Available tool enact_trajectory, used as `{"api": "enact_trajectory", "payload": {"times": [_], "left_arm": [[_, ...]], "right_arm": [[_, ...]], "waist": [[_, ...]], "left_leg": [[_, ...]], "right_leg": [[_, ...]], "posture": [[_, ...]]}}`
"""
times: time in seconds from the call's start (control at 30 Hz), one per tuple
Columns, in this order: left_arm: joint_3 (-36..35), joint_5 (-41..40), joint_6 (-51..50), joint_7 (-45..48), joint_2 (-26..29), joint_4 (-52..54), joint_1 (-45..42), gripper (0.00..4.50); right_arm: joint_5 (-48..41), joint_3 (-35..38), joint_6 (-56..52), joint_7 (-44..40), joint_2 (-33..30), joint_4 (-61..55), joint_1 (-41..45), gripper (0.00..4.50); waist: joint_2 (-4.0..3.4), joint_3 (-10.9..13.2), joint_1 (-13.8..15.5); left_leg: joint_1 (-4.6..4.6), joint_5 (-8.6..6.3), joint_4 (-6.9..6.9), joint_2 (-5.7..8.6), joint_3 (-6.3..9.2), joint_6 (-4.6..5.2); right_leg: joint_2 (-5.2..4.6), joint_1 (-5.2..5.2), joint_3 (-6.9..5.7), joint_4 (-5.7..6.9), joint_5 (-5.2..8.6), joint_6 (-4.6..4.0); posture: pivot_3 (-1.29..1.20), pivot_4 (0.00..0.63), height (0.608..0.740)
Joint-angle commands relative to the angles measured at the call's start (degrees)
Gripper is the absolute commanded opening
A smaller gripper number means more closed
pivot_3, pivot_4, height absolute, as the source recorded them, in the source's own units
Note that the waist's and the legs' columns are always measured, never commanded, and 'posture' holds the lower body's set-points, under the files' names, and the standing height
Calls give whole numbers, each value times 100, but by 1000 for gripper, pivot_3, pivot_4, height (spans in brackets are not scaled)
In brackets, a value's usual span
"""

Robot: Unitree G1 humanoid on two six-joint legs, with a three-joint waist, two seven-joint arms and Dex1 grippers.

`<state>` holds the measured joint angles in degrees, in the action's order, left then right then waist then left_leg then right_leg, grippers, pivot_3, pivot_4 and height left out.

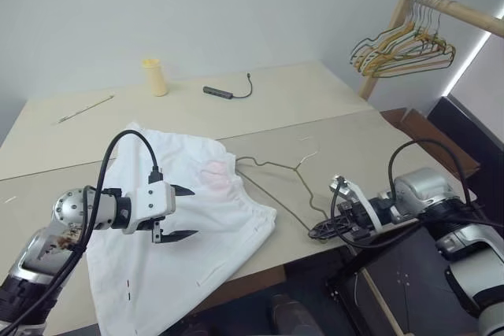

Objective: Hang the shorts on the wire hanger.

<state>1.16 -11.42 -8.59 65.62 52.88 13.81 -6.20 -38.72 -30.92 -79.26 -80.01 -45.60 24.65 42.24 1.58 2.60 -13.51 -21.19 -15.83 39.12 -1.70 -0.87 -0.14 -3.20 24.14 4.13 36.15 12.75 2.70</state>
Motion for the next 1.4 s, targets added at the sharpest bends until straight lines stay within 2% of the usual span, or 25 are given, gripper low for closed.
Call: {"api": "enact_trajectory", "payload": {"times": [0.03, 0.33, 0.53, 0.7, 0.87, 1.03, 1.1, 1.4], "left_arm": [[-115, 8, 64, -88, 29, 154, -19, 4479], [-31, 124, 120, -165, 14, 144, 7, 4479], [63, 353, 243, -247, -21, 27, -27, 4479], [50, 386, 253, -274, -40, 18, 13, 4479], [31, 421, 263, -346, -48, 45, 105, 4479], [43, 471, 279, -385, -60, 66, 147, 4479], [65, 498, 296, -404, -68, 45, 128, 4479], [197, 601, 351, -465, -110, -3, 16, 4479]], "right_arm": [[142, 2, 292, -373, -141, -184, 103, 0], [745, -505, 1176, -1218, -489, -703, 115, 0], [1251, -911, 1404, -1249, -159, -72, 614, 0], [1582, -966, 1645, -1249, 155, 552, 935, 0], [1320, -920, 1862, -1249, 169, 842, 1153, 0], [385, -1318, 1727, -1249, -85, 600, 1369, 0], [294, -1544, 1766, -1249, -71, 683, 1439, 0], [639, -2114, 2178, -1249, 443, 1276, 1715, 0]], "waist": [[0, 0, 11], [0, 0, 10], [-2, -1, -4], [-3, -2, 11], [-3, -1, 24], [-4, -1, 22], [-4, -1, 23], [-7, -2, 6]], "left_leg": [[-1, 0, 0, 0, 0, 0], [2, 0, 1, 0, 6, 0], [5, 0, 3, 0, 5, 0], [4, 0, 4, 1, 8, -1], [1, 0, 4, 6, 13, 0], [2, 0, 4, 6, 16, 0], [4, 0, 4, 6, 17, 0], [4, 0, 5, 6, 16, 0]], "right_leg": [[0, 0, 0, 0, 0, -1], [-1, 0, -3, 1, -7, -11], [1, 0, 0, 8, -9, -14], [0, -1, -2, 8, -17, -28], [-9, 0, -4, 8, -18, -29], [-10, 0, -7, 11, -18, -30], [-10, -2, -7, 13, -18, -30], [-9, 2, -6, 17, -19, -31]], "posture": [[-171, 0, 740], [-171, 0, 740], [-163, 0, 740], [-149, 0, 740], [-143, 0, 740], [-142, 0, 740], [-144, 0, 740], [-144, 0, 740]]}}
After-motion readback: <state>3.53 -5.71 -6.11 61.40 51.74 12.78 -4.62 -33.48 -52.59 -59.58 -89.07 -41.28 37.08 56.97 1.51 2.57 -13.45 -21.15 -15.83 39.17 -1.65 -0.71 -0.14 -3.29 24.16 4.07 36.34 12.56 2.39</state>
